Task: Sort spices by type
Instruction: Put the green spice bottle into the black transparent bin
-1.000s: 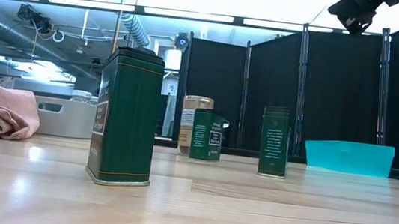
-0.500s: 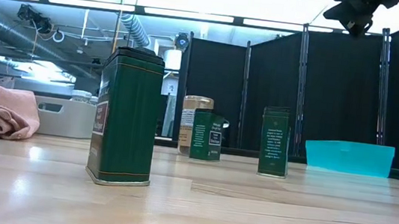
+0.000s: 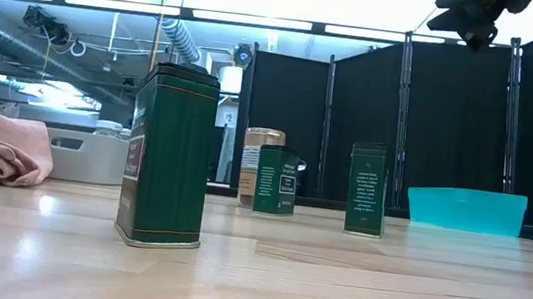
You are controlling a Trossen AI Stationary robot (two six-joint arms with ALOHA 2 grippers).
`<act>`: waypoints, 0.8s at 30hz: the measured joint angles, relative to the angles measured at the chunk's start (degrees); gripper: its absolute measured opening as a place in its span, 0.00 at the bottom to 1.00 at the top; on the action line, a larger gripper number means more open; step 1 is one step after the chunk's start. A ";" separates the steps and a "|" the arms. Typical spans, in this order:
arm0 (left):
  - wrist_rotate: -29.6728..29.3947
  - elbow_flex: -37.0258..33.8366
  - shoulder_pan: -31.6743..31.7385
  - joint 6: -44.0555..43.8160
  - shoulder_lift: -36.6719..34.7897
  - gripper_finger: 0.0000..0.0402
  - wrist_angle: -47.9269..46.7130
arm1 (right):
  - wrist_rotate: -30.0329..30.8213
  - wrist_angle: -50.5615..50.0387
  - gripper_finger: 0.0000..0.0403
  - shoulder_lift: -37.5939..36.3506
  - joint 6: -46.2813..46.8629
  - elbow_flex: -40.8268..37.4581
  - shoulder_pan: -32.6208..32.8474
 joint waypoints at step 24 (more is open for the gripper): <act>1.31 -0.03 3.14 -2.40 9.74 0.48 2.54 | 1.49 -0.01 0.40 0.00 0.00 0.00 -0.04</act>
